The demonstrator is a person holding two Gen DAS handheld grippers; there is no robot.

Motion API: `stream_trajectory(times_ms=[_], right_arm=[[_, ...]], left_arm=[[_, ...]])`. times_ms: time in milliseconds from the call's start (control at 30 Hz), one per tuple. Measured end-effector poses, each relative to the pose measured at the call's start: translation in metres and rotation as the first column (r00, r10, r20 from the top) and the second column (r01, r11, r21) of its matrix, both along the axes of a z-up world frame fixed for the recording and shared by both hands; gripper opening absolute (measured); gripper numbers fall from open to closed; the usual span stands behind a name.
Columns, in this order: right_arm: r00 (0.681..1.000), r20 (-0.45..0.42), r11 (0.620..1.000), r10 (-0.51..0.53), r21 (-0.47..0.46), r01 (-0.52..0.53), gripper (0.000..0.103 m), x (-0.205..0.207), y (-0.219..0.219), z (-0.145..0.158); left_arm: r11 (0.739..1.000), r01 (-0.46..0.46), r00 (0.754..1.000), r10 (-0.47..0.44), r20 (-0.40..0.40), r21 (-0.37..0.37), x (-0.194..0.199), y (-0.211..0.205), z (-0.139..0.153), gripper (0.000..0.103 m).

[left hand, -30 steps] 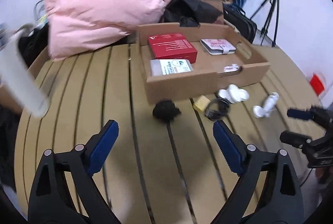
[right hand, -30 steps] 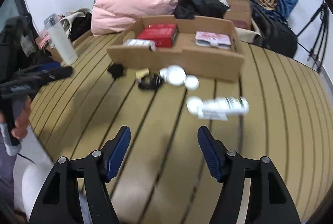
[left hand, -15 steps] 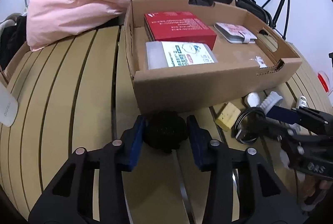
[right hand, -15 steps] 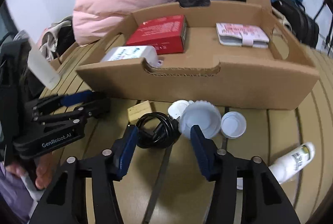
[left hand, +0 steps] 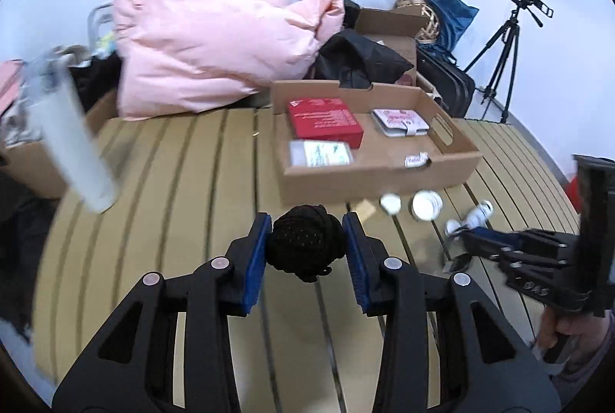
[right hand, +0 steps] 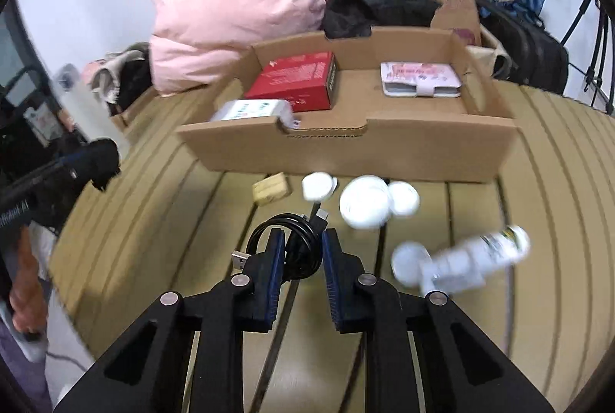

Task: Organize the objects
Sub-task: 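Grasp the black cable with the right tool, then carry the black cable into the cardboard tray and release it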

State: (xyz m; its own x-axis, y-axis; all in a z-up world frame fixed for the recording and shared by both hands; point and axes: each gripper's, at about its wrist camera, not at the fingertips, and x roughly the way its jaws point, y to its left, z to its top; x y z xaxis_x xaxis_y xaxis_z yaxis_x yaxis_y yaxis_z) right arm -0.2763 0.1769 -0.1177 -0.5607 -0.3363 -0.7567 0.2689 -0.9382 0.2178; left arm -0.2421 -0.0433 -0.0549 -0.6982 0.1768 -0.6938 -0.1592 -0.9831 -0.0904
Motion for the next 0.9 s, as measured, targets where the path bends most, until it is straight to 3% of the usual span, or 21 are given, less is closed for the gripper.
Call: stream_trajectory(times_ms=[133, 233, 400, 500, 600, 733, 900], right_arm=[[0.999, -0.032, 0.999, 0.032, 0.01, -0.031, 0.022, 0.065, 0.015, 0.033], [0.998, -0.057, 0.999, 0.037, 0.024, -0.036, 0.022, 0.107, 0.028, 0.052], [0.997, -0.073, 0.999, 0.04, 0.037, -0.038, 0.022, 0.122, 0.039, 0.066], [0.996, -0.081, 1.0, 0.029, 0.006, -0.028, 0.022, 0.112, 0.05, 0.074], [0.996, -0.067, 0.999, 0.05, -0.017, -0.052, 0.022, 0.078, 0.055, 0.085], [0.995, -0.067, 0.997, 0.079, -0.011, -0.08, 0.022, -0.011, 0.053, 0.111], [0.998, 0.043, 0.997, 0.045, -0.07, -0.042, 0.022, -0.143, 0.049, 0.108]], left_arm=[[0.998, -0.044, 0.998, 0.042, 0.039, 0.039, 0.057, 0.0, 0.011, 0.034], [0.997, -0.015, 0.999, 0.011, 0.049, 0.08, 0.08, 0.009, 0.015, 0.034], [0.994, 0.07, 0.996, -0.074, 0.047, 0.089, 0.071, 0.035, 0.03, 0.034], [0.98, 0.171, 0.983, -0.176, 0.047, 0.1, 0.039, 0.055, 0.048, 0.034], [0.971, 0.211, 0.972, -0.22, 0.081, 0.113, -0.016, 0.073, 0.065, 0.034], [0.973, 0.191, 0.971, -0.207, 0.122, 0.126, -0.114, 0.098, 0.077, 0.034], [0.978, 0.084, 0.961, -0.13, 0.246, 0.189, -0.22, 0.114, 0.036, 0.034]])
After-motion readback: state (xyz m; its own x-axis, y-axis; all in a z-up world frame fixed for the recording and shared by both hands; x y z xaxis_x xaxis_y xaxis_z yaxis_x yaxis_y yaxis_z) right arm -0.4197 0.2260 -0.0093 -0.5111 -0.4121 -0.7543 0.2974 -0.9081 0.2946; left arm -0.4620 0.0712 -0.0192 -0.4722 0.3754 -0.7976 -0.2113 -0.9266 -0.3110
